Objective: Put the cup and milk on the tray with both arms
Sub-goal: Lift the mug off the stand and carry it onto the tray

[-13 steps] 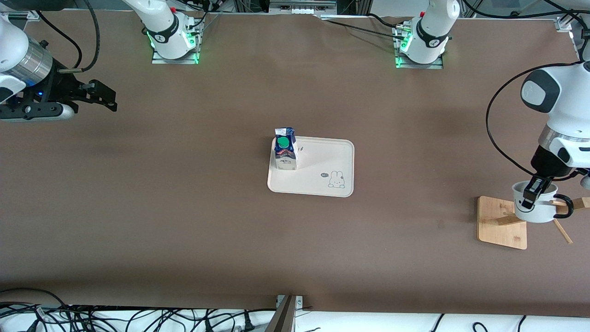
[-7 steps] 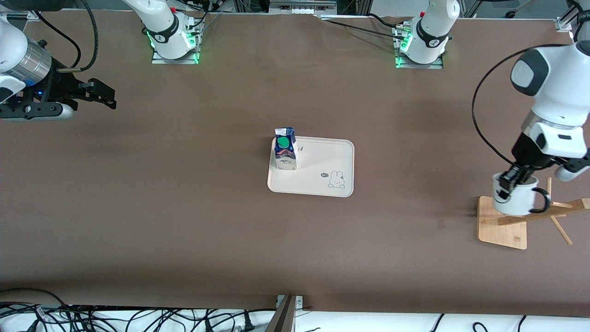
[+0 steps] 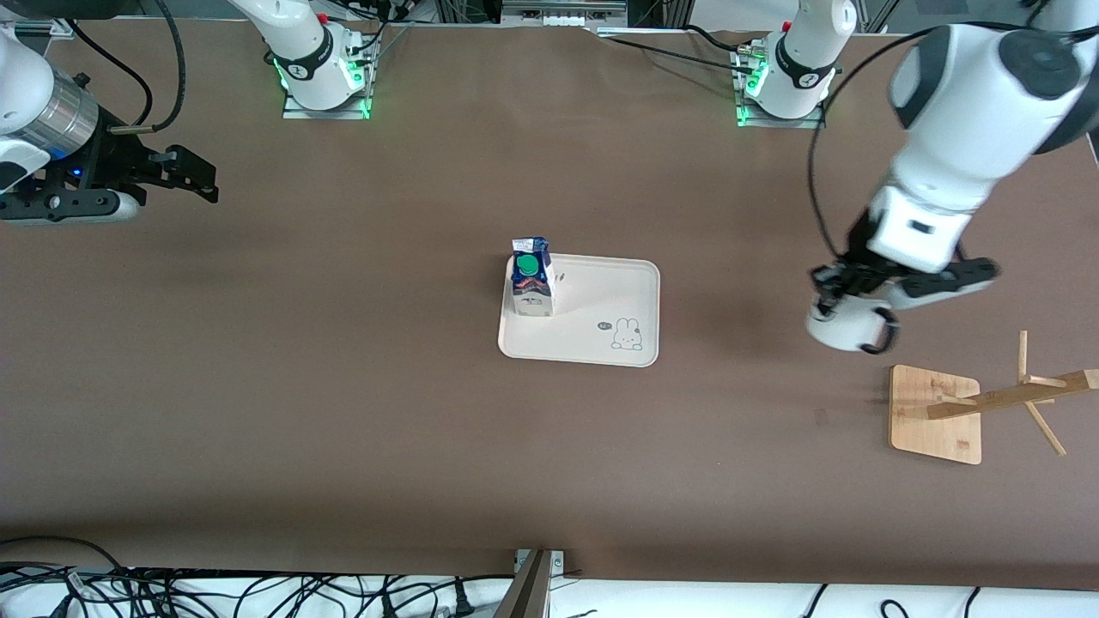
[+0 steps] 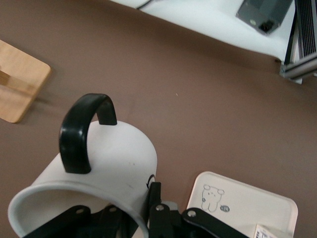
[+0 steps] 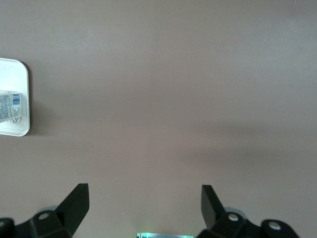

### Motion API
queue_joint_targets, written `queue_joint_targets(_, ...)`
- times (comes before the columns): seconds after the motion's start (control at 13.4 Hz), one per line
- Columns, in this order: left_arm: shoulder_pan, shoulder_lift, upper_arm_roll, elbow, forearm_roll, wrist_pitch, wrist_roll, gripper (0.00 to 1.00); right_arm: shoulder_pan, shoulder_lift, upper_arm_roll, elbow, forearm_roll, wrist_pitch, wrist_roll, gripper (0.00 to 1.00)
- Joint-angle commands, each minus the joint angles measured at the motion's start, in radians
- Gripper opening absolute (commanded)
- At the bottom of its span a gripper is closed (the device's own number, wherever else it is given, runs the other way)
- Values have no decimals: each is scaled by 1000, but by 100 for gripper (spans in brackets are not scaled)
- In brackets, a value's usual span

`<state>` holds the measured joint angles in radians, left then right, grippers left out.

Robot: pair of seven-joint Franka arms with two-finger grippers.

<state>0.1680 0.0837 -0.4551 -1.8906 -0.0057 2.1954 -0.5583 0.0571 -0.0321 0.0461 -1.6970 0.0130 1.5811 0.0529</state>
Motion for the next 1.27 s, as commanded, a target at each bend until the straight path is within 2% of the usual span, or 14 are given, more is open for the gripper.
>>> queue_joint_targets(0.0, -17, 158, -123, 62, 1, -11, -81, 0, -13, 3, 14, 22, -5, -23, -4, 100)
queue_joint_targets(0.07, -59, 209, -123, 92, 18, -26, -84, 0, -13, 3, 12, 22, -5, -23, -4, 100)
queue_joint_targets(0.22, -97, 334, -123, 204, 81, -139, -84, 0, -13, 3, 11, 22, -5, -23, -5, 100)
queue_joint_targets(0.45, -316, 600, -76, 491, 264, -343, -89, 0, -13, 3, 11, 22, -5, -23, -5, 100)
queue_joint_targets(0.52, -384, 654, -35, 557, 271, -399, -92, 0, -13, 3, 11, 22, -5, -21, -5, 100)
queue_joint_targets(0.6, -430, 685, 5, 582, 263, -407, -95, 0, -13, 3, 11, 22, -5, -21, -5, 100)
queue_joint_targets(0.67, -449, 712, 12, 584, 247, -404, -104, 0, -13, 3, 11, 22, -5, -23, -4, 100)
queue_joint_targets(0.9, -479, 768, 12, 585, 194, -378, -234, 0, -13, 3, 11, 22, -5, -23, -4, 100)
queue_joint_targets(1.12, -484, 788, 12, 585, 179, -370, -272, 0, -13, 3, 11, 20, -5, -23, -4, 100)
queue_joint_targets(1.2, -481, 789, 13, 582, 184, -358, -264, 62, -13, 3, 9, 20, -5, -23, -4, 100)
